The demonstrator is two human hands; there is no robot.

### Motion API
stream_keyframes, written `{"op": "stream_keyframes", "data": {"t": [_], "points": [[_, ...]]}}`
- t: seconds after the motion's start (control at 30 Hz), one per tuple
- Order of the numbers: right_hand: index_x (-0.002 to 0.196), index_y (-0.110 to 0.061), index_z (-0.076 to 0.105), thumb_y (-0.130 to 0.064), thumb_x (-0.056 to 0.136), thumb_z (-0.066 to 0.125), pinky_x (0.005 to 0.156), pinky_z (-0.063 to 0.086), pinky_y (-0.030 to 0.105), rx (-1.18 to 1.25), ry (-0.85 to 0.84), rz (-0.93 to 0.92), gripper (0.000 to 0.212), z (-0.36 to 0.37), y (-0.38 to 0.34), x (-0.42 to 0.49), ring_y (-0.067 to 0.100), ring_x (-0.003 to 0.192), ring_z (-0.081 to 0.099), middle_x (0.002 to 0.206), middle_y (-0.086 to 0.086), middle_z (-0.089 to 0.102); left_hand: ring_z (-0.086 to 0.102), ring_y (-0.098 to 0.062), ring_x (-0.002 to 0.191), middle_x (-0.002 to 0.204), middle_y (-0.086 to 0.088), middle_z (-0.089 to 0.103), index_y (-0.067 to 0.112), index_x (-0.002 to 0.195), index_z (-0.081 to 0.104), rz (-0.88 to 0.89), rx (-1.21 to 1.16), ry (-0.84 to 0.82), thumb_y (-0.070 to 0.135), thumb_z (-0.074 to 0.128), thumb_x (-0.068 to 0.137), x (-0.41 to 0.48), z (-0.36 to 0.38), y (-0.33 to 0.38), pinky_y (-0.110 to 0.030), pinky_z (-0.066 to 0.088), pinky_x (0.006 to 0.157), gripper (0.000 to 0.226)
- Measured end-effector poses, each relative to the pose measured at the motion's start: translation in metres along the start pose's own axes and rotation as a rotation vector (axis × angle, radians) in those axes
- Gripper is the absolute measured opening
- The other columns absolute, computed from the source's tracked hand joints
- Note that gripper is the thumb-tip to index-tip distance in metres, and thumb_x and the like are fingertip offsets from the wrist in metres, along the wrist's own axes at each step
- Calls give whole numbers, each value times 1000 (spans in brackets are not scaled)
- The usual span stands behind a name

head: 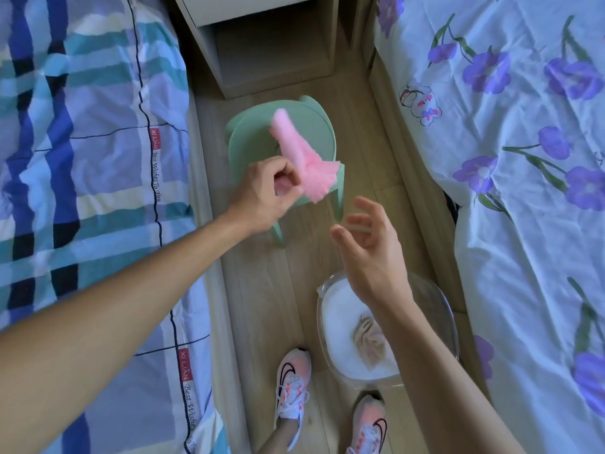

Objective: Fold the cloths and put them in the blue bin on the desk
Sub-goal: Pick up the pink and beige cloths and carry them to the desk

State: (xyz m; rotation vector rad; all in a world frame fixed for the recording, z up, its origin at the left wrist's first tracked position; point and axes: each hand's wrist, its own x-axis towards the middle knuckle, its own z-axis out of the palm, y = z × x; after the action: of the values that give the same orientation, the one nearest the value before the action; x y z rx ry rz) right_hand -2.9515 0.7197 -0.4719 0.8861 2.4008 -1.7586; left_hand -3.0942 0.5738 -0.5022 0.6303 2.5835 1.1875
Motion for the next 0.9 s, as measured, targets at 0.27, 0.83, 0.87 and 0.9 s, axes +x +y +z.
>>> {"op": "stream_keyframes", "data": {"t": [0.27,0.83,0.87,0.9], "points": [[85,-16,64,-15,83,74,55,37,13,-49,-69,-118,10,-6,14,-1,0,60,53,70,-10,62,65,-8,89,91,10,66,13,98,65,-82,-363,-122,9,68,85,-73,19,50,-37,57,84,14],[116,-16,59,-25,85,66,92,51,44,-337,145,525,33,-25,250,-69,28,102,61,117,8,55,56,9,72,83,16,63,21,106,60,-291,-178,-136,11,75,83,-167,139,20,-4,39,63,30],[119,-17,56,-24,85,64,93,51,44,-423,71,538,36,-22,270,-72,31,106,59,123,10,50,55,9,70,82,17,62,23,104,59,-295,-178,-139,12,74,83,-170,144,16,-5,39,62,28],[122,-18,54,-22,83,63,93,51,45,-518,-5,522,40,-19,289,-74,32,111,55,127,10,46,55,8,70,81,18,61,24,102,58,-302,-175,-141,12,74,83,-173,150,12,-5,38,61,27]]}}
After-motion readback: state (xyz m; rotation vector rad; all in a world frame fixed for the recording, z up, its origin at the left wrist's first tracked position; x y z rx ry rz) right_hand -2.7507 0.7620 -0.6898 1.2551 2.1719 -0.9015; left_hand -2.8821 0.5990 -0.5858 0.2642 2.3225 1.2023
